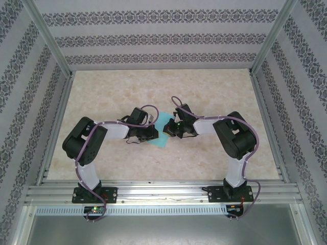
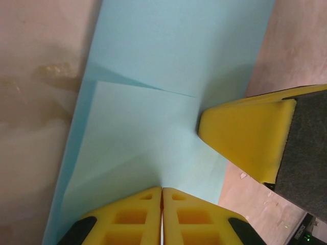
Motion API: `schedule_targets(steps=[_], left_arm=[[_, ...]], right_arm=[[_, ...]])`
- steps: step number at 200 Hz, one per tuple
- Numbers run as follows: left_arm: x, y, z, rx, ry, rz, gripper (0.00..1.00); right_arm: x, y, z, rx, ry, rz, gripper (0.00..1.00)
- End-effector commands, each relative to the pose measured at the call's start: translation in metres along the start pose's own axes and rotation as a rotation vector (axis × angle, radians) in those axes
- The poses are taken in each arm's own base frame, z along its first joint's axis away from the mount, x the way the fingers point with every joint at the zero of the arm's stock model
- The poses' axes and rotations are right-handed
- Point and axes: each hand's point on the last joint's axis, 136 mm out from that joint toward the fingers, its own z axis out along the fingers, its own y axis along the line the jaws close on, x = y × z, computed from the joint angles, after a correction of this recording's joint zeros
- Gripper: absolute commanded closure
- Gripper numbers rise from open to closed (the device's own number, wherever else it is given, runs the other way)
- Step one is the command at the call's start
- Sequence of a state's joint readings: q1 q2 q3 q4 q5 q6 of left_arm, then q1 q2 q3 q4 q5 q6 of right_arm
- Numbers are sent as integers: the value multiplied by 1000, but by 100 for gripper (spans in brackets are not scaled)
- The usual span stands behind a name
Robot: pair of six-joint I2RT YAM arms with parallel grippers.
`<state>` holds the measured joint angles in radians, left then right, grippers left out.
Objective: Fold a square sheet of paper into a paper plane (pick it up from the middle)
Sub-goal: Fold the triangle a second time at the center of the table.
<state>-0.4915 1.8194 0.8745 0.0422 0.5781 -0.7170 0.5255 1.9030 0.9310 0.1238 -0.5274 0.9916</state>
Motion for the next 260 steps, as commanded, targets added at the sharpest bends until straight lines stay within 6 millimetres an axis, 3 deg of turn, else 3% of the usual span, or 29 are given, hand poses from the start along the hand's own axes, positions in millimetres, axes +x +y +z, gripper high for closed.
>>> schedule_targets(steps=[1, 36, 79, 106, 177, 200, 224, 240, 260], left_arm=[[5, 21, -5, -55, -32, -51, 89], [19, 33, -9, -69, -30, -85, 88], [11, 35, -21, -75, -59, -94, 86], [8, 46, -29, -117, -74, -120, 87], [22, 64, -46, -155, -75, -145, 88], [13, 55, -58, -131, -122, -150, 88], [-6, 17, -70, -7, -167, -92, 89], [-17, -3, -69, 57, -164, -62, 89], [-29, -10, -62, 80, -154, -53, 89]], right_arm=[[2, -25, 3, 78, -6, 35, 100], [2, -28, 3, 87, -7, 38, 100], [2, -30, 3, 91, -3, 36, 100], [2, -29, 3, 88, -3, 36, 100], [2, -28, 2, 86, -2, 31, 100], [2, -27, 1, 83, -5, 29, 100], [2, -25, 0, 77, -1, 26, 100], [2, -24, -1, 75, -6, 25, 100], [2, -22, 0, 71, -6, 23, 100]])
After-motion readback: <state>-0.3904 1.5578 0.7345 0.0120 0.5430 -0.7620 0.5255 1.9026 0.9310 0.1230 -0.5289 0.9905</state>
